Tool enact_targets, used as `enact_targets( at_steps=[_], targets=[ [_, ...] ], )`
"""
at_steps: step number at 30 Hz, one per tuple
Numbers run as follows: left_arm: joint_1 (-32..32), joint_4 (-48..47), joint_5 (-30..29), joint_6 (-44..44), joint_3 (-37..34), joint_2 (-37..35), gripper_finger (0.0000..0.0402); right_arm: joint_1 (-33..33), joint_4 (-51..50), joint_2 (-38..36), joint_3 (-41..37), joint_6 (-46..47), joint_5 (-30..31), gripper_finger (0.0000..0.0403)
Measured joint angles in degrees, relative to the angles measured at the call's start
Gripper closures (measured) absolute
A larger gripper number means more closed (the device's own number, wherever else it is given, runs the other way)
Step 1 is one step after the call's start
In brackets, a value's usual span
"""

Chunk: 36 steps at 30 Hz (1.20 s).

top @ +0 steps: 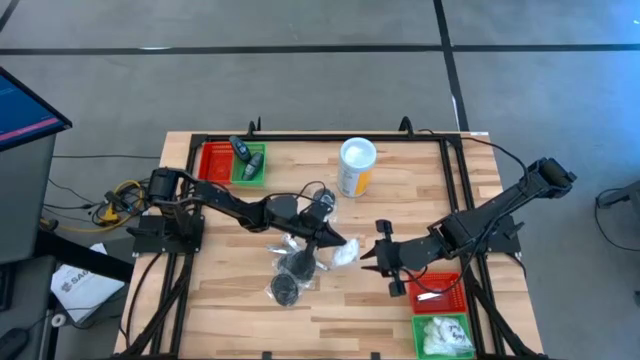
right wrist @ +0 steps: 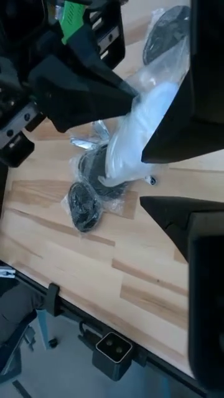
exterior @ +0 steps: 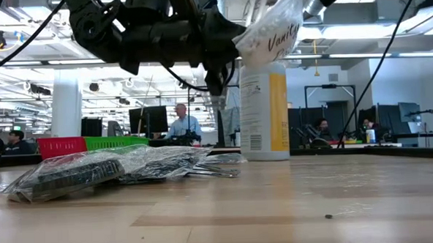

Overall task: Pick & Place Travel size toiletries
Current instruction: Put the white cotton pack into the bottom green bin

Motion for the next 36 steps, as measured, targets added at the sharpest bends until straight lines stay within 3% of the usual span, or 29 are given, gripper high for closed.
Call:
enact_targets(
  at_steps=[11, 18, 23, 29, 36],
  targets=[
    [0.0, 0.98, -0.02, -1.34, 0.0, 0.0, 0.0399, -1.33, 2.39, 0.0, 0.0, -2.33, -0.04, 0.0238],
    [-0.15, 1.31, 0.0, -1.51, 1.21, 0.0, 0.0399, -2.67, 2.44, 0.0, 0.0, -3.76, 0.05, 0.0228],
    [-0.15, 1.27, 0.02, -1.51, 2.75, 0.0, 0.0399, -2.65, 3.44, 2.16, -0.16, -6.76, 0.21, 0.0266],
    [0.02, 0.98, 0.35, -1.44, 2.8, 0.0, 0.0399, -2.22, 5.51, 4.07, -0.05, -8.37, -0.97, 0.0387],
    [-0.04, 1.03, 0.44, -1.47, 2.73, 0.0, 0.0399, -0.68, 5.96, 4.13, 0.22, -9.25, -0.78, 0.04]
  ],
)
